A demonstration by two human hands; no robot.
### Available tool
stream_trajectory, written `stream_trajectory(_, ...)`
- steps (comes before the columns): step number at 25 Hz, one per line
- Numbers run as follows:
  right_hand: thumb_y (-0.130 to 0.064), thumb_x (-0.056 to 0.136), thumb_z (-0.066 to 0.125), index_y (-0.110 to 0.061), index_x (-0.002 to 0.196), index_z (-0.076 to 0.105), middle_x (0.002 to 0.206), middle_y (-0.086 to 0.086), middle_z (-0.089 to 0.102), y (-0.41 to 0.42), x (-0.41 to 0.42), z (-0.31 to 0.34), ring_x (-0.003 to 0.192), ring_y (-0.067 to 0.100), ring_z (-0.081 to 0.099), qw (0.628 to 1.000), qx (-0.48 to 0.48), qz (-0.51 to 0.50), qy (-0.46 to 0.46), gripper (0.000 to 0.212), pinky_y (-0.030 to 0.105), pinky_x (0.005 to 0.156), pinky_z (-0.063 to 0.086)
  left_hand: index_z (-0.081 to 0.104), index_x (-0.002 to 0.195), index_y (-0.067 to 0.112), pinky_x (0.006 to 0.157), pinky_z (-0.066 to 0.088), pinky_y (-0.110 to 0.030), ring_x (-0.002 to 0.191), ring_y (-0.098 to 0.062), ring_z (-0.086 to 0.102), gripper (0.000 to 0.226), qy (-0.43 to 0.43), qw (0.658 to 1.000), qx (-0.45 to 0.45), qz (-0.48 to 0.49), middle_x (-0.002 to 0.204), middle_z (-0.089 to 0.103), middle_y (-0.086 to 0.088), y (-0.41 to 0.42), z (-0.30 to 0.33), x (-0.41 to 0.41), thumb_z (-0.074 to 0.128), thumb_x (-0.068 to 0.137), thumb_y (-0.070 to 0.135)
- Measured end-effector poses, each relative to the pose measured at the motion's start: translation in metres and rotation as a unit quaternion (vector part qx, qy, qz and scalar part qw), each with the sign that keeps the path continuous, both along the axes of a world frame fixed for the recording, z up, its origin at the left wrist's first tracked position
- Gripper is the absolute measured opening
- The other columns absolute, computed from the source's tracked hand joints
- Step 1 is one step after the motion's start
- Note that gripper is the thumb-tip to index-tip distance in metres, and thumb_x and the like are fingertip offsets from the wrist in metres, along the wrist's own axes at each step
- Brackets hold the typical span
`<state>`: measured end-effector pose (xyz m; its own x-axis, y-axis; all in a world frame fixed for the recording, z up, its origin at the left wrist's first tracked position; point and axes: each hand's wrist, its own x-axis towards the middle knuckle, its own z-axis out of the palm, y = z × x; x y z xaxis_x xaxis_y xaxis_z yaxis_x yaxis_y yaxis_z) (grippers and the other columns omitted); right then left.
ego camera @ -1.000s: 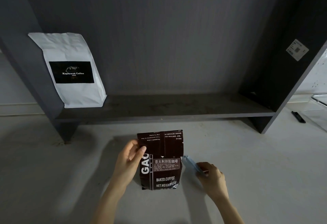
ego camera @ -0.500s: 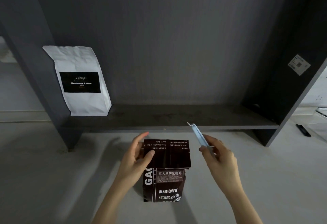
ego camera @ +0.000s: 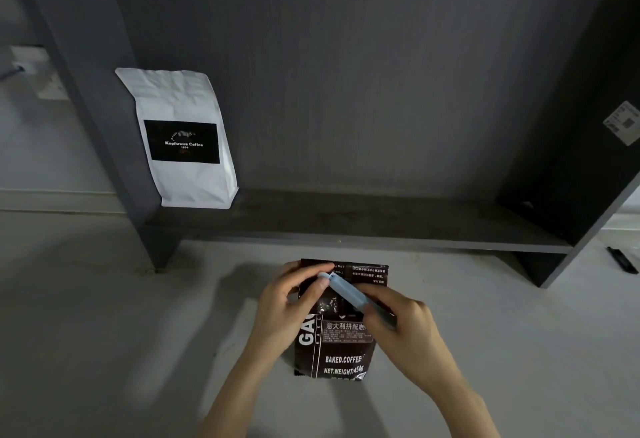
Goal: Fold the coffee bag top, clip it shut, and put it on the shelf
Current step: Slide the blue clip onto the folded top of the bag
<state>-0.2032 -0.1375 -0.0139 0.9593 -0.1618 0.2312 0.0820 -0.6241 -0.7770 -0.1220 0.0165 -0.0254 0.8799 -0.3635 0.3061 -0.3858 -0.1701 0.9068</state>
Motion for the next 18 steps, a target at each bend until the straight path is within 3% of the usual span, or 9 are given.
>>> stream_trajectory(5,-0.021,0.078,0.064,-0.033,0.108,0.054,0.085,-0.024,0.054,0.003,0.001,-0.001,0.075,0.010,0.057,0.998,-0.053,-0.015,-0.013,0.033,0.015,0.059,0.043,0.062,0.078,0.046,0.075,0.041,-0.003,0.089,0.011,0.057,0.027,-0.001,0.999,0.001,0.041,0.086,0.061,0.041,-0.004,0.000,0.000,0.060,0.081,0.020)
stream_trajectory(7,-0.020,0.076,0.065,-0.035,0.102,0.054,0.084,-0.025,0.050,0.005,0.001,-0.003,0.075,0.010,0.055,0.995,-0.087,-0.039,-0.035,0.032,0.017,0.056,0.042,0.061,0.073,0.047,0.074,0.042,-0.005,0.087,0.009,0.058,0.029,0.010,0.998,-0.008,0.054,0.083,0.063,0.039,-0.007,0.000,-0.001,0.061,0.081,0.019)
stream_trajectory(10,-0.029,0.077,0.057,-0.037,0.096,0.054,0.084,-0.019,0.054,0.006,0.000,-0.004,0.073,0.012,0.054,0.989,-0.112,-0.054,-0.076,0.021,0.018,0.048,0.041,0.063,0.070,0.042,0.082,0.045,-0.020,0.089,-0.003,0.061,0.028,0.048,0.995,-0.040,0.074,0.081,0.069,0.017,-0.012,0.001,-0.002,0.060,0.082,0.017)
stream_trajectory(12,-0.039,0.075,0.048,-0.038,0.097,0.053,0.097,-0.016,0.053,0.004,0.000,-0.006,0.066,0.013,0.056,0.987,-0.119,-0.047,-0.096,0.023,0.023,0.048,0.044,0.066,0.070,0.038,0.085,0.046,-0.028,0.092,-0.011,0.063,0.024,0.086,0.991,-0.060,0.080,0.089,0.069,0.009,-0.014,0.003,-0.004,0.060,0.082,0.018)
stream_trajectory(16,-0.036,0.075,0.048,-0.033,0.094,0.058,0.102,-0.016,0.054,-0.001,0.000,-0.007,0.060,0.011,0.059,0.986,-0.108,-0.027,-0.123,0.022,0.025,0.046,0.048,0.071,0.073,0.031,0.082,0.048,-0.024,0.090,-0.011,0.064,0.017,0.152,0.980,-0.107,0.071,0.091,0.069,0.006,-0.013,0.008,-0.009,0.062,0.080,0.019)
stream_trajectory(18,-0.032,0.074,0.050,-0.028,0.091,0.061,0.101,-0.017,0.057,-0.004,0.001,-0.007,0.064,0.009,0.061,0.987,-0.098,-0.011,-0.129,0.021,0.024,0.048,0.049,0.071,0.074,0.029,0.077,0.048,-0.014,0.089,-0.009,0.063,0.015,0.179,0.975,-0.113,0.069,0.091,0.067,0.007,-0.014,0.009,-0.009,0.062,0.080,0.019)
